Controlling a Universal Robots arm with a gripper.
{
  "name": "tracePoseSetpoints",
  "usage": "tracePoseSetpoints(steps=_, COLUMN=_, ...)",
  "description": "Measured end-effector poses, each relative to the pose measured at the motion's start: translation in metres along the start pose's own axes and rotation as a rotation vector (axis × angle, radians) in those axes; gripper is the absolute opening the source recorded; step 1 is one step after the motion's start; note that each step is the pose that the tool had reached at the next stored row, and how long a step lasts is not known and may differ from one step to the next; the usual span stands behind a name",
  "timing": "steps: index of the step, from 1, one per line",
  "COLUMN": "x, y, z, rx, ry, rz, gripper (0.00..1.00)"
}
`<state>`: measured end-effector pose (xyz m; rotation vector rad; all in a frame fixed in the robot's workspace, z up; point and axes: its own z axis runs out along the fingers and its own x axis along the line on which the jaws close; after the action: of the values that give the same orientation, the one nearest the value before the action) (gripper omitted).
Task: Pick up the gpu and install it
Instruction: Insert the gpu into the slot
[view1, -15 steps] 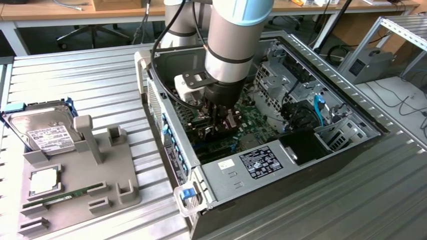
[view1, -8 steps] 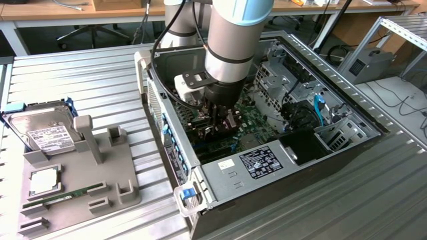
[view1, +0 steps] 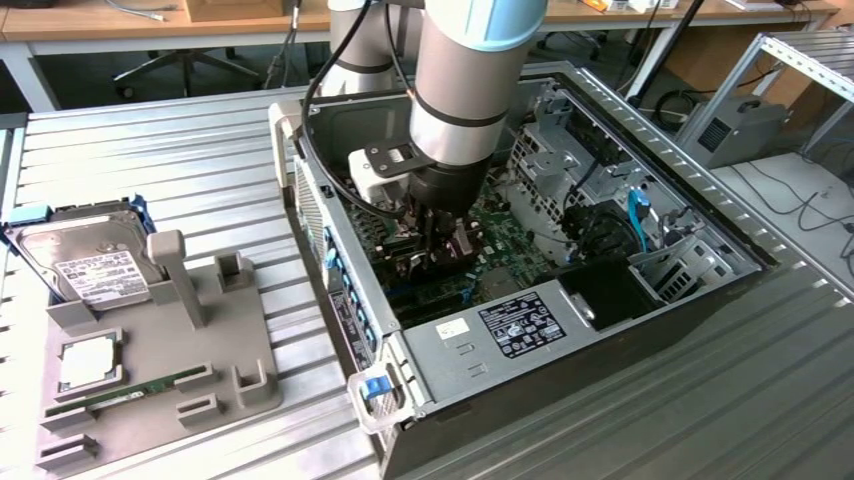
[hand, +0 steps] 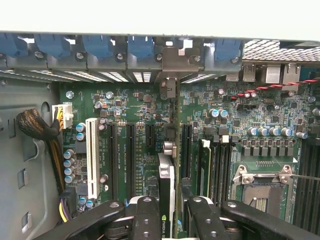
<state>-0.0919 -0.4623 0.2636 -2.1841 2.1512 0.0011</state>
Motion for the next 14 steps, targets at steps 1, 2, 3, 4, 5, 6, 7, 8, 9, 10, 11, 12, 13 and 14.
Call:
tracePoseSetpoints(steps=1, x=0.0, y=0.0, z=0.0, rx=0.0, ry=0.0, rz=0.0, gripper=0.27)
tracePoseSetpoints(steps=2, x=0.0, y=0.0, z=0.0, rx=0.0, ry=0.0, rz=0.0, gripper=0.27)
tracePoseSetpoints(steps=3, x=0.0, y=0.0, z=0.0, rx=0.0, ry=0.0, rz=0.0, gripper=0.27)
tracePoseSetpoints(steps=4, x=0.0, y=0.0, z=0.0, rx=0.0, ry=0.0, rz=0.0, gripper=0.27)
tracePoseSetpoints(steps=5, x=0.0, y=0.0, z=0.0, rx=0.0, ry=0.0, rz=0.0, gripper=0.27)
tracePoseSetpoints(steps=6, x=0.0, y=0.0, z=0.0, rx=0.0, ry=0.0, rz=0.0, gripper=0.27)
tracePoseSetpoints(steps=7, x=0.0, y=0.0, z=0.0, rx=0.0, ry=0.0, rz=0.0, gripper=0.27)
tracePoseSetpoints(steps=8, x=0.0, y=0.0, z=0.0, rx=0.0, ry=0.0001, rz=0.0, gripper=0.27)
tracePoseSetpoints(steps=9, x=0.0, y=0.0, z=0.0, rx=0.0001, ry=-0.0001, rz=0.0, gripper=0.27)
tracePoseSetpoints(steps=10, x=0.0, y=0.0, z=0.0, rx=0.0, ry=0.0, rz=0.0, gripper=0.27)
tracePoseSetpoints(steps=11, x=0.0, y=0.0, z=0.0, rx=0.0, ry=-0.0001, rz=0.0, gripper=0.27)
tracePoseSetpoints(steps=12, x=0.0, y=0.0, z=0.0, rx=0.0, ry=0.0, rz=0.0, gripper=0.27)
tracePoseSetpoints(steps=13, x=0.0, y=0.0, z=0.0, rx=0.0, ry=0.0, rz=0.0, gripper=0.27)
tracePoseSetpoints(steps=14, x=0.0, y=0.0, z=0.0, rx=0.0, ry=0.0, rz=0.0, gripper=0.27)
